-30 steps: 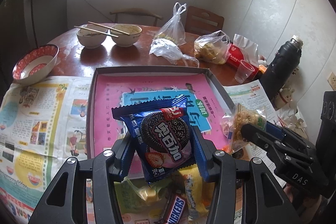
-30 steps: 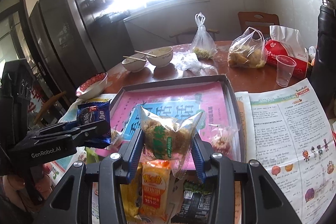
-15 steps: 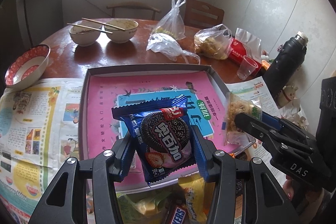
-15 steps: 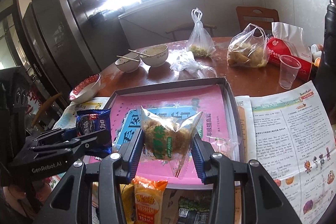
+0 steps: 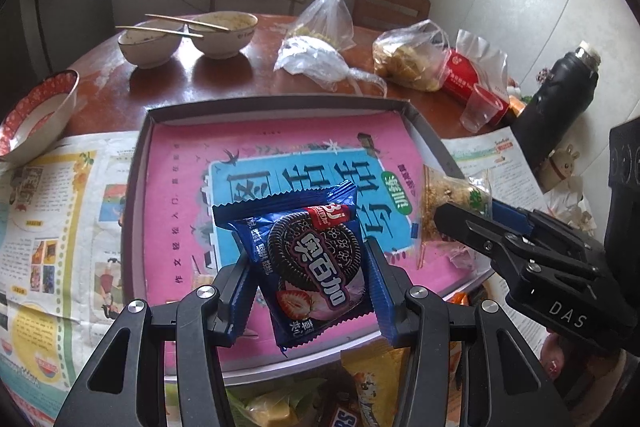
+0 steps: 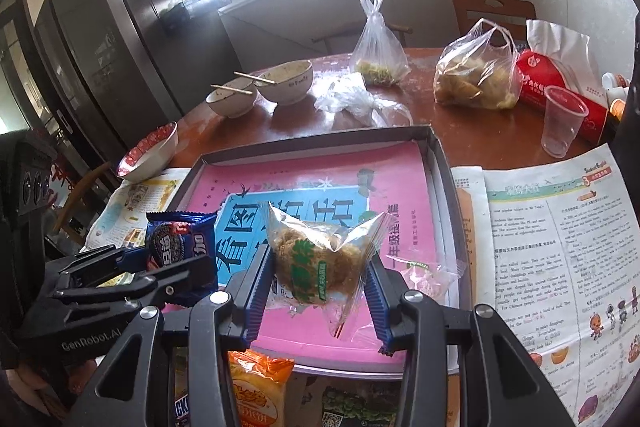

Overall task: Organize snacks
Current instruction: 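Lift Oreo pack with left tool over tray while right tool carries pastry bag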

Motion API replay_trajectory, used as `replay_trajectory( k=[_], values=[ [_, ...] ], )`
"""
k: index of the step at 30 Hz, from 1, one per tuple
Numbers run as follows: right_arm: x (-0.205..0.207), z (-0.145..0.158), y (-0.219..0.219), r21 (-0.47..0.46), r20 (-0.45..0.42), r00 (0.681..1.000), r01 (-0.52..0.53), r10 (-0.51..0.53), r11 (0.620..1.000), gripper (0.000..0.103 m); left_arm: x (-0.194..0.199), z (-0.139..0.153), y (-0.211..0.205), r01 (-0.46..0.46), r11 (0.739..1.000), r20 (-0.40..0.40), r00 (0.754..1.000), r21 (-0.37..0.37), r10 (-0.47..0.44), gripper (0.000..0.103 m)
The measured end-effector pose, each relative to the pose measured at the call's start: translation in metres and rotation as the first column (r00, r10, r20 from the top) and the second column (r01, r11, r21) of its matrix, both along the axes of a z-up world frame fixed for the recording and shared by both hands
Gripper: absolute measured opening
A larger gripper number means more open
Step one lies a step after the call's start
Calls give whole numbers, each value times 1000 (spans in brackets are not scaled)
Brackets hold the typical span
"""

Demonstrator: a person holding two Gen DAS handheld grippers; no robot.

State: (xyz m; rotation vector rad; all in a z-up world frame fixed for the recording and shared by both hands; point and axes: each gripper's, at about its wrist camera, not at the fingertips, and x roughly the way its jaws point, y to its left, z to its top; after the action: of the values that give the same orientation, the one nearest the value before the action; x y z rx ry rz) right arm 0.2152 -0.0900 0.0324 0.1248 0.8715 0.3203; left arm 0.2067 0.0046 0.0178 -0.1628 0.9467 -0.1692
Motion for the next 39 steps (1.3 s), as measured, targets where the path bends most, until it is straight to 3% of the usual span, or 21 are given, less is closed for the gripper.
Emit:
replay_trajectory(
  k=[21,39],
  values=[
    [5,-34,11,-49,-132,991,-41,34,998,44,8,-27,-9,46,998,-84,996,43,-43,52],
    [0,-31,4,-45,-141,990,-12,6,999,45,6,-28,-12,43,998,-88,995,55,-38,52]
  ],
)
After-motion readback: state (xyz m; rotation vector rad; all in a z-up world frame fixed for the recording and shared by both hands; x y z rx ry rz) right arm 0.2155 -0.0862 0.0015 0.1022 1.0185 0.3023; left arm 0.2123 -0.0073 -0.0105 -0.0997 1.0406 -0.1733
